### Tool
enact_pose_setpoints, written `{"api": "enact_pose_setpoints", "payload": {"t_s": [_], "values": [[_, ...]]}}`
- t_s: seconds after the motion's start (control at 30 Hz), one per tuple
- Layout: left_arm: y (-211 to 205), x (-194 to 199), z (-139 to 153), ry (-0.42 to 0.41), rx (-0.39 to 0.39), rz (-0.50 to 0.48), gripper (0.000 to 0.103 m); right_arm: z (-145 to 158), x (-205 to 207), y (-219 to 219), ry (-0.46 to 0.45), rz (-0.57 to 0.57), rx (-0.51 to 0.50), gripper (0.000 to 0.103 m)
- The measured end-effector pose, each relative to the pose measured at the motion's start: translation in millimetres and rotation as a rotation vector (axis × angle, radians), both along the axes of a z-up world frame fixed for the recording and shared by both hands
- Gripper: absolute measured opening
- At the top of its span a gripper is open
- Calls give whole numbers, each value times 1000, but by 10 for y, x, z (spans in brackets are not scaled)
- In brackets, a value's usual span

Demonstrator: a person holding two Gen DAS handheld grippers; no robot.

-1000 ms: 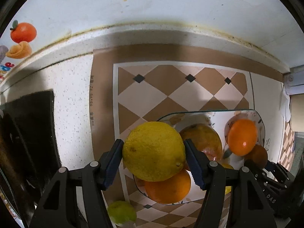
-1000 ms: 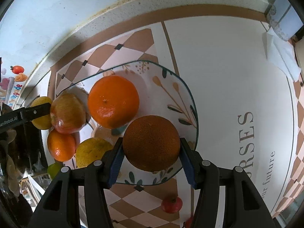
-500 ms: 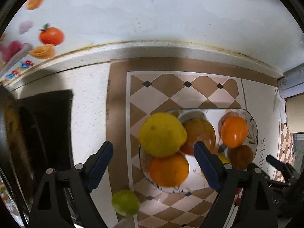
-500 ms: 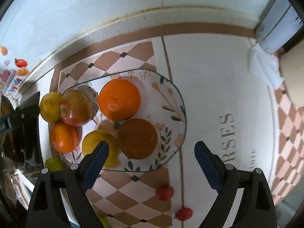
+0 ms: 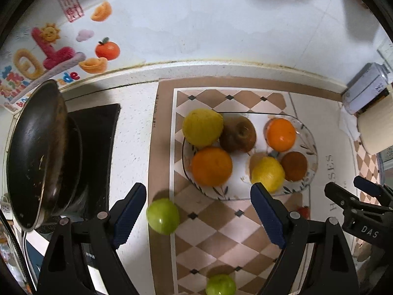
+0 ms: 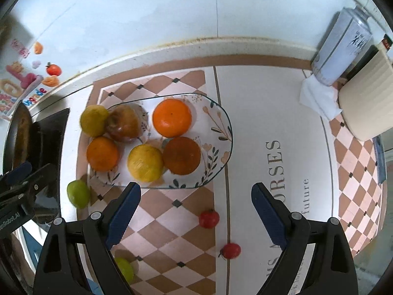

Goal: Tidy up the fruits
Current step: 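Move both tools toward the green limes on the runner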

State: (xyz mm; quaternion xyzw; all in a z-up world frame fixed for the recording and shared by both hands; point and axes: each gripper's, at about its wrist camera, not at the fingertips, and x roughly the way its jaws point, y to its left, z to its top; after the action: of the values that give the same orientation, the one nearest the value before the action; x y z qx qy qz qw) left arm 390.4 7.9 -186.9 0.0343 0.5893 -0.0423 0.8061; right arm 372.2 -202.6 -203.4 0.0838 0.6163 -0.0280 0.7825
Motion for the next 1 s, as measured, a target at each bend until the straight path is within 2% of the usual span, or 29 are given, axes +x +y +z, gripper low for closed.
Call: {"api": "enact_pose_setpoints", "payload": {"t_s": [0.6,0.87,1.0], "values": [[-27,-861,833,-198,-49,-29,87,889,-845,111,-179,42,-27,94],[-17,-1111,1032,-240,-70,-23,87,1225,-1127,94,-251,41,-54,94],[-17,-1206,1072,-248,-80,-18,87,1295,-1195,78,-264,33,-42,94]]}}
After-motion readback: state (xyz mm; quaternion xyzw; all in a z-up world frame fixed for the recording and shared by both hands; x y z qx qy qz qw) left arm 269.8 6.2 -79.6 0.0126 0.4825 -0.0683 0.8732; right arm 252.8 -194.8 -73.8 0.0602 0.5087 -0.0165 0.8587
